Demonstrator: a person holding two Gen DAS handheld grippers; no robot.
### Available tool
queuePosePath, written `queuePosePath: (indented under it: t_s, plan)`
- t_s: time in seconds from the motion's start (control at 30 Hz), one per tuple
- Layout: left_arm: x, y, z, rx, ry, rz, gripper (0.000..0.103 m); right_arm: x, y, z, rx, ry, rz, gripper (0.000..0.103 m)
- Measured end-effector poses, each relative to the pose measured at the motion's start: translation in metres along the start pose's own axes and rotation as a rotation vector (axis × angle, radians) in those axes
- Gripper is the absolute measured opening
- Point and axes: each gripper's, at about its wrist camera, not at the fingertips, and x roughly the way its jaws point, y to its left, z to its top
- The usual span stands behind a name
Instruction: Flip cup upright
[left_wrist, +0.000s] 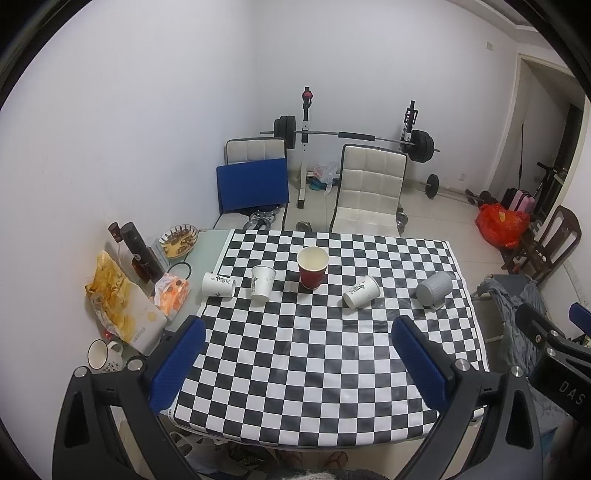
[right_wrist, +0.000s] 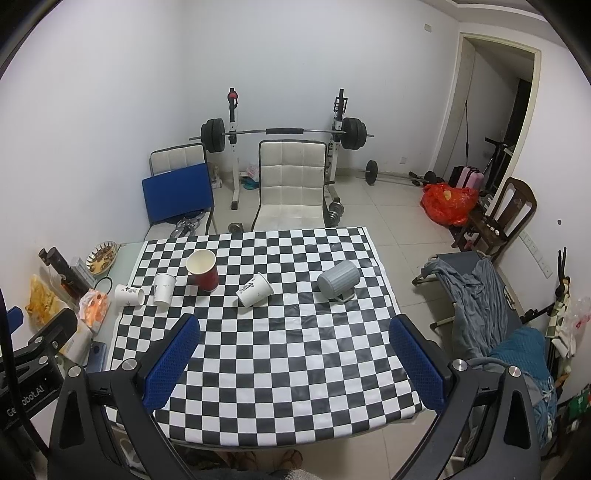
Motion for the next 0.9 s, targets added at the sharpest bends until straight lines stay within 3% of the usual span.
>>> queuePosePath:
  t_s: [0.9]
  plan:
    - [-0.0039,-0.0012,-0.0008,-0.002,-0.006,-0.002,0.103,-0.0044,-0.0028,-0.0035,0.003,-0.003,0.003,0.103]
